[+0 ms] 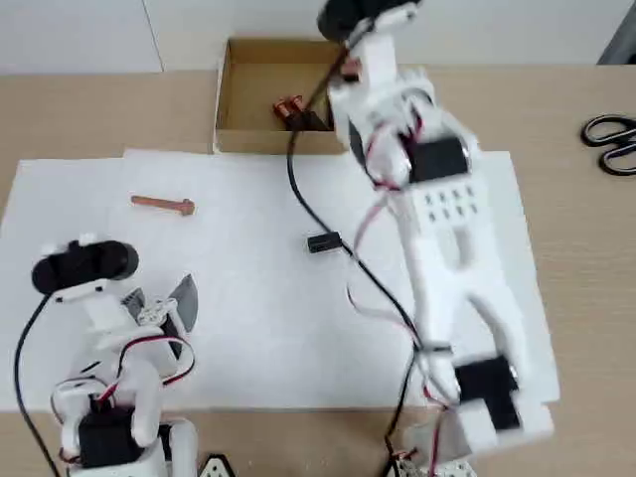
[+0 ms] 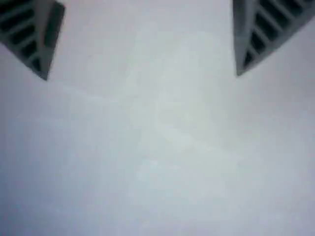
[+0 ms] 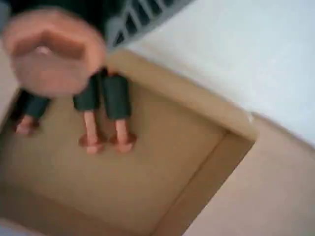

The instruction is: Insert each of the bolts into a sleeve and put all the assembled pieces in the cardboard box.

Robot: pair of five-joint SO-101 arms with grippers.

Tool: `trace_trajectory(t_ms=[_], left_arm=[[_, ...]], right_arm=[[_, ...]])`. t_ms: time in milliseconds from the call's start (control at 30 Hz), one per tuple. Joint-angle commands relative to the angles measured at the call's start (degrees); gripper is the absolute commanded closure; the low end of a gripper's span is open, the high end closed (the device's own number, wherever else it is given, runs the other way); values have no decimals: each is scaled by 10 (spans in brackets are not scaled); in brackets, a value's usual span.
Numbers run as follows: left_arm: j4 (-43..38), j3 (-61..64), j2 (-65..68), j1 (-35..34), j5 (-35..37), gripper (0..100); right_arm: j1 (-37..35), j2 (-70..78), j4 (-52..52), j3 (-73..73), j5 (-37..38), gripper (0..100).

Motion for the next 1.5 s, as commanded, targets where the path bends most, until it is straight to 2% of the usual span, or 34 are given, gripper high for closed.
trace_trajectory(t_ms=[0,267,433,600,1267,1467], left_arm=[[-15,5,-34,-4,-6,769],[-16,14,-59,-4,-25,769],[-14,15,-59,-4,-25,769],[-14,16,-59,-1,-24,770],[-16,24,-61,-2,-25,769],[-16,24,-61,-4,-25,769]], right_arm=[[2,109,-73,-142,2,995],[2,308,-250,-238,1,995],[2,366,-321,-242,-55,995],[3,414,-393,-242,-61,995],[16,532,-395,-282,-60,988],[15,539,-344,-282,-48,832]])
